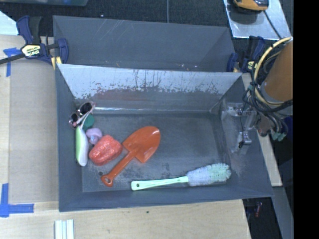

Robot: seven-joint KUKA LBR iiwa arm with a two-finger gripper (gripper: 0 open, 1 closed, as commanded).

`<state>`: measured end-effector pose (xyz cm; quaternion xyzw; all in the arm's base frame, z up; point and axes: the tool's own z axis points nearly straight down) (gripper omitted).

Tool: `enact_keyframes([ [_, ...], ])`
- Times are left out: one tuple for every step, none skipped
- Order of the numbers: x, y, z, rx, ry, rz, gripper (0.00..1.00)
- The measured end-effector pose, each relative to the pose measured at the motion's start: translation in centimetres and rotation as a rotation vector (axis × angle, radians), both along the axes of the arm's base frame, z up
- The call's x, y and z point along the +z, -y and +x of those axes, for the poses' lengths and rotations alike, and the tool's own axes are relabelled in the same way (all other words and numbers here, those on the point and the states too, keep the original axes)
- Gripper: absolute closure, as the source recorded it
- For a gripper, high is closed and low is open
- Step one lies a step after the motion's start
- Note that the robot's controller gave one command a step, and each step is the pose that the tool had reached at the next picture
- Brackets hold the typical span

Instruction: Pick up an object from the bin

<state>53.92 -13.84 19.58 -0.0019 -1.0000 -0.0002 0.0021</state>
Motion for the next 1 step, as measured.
enact_keyframes([
  [0.45,-0.07,0.19,0.004,0.008,-0.002,0.0],
])
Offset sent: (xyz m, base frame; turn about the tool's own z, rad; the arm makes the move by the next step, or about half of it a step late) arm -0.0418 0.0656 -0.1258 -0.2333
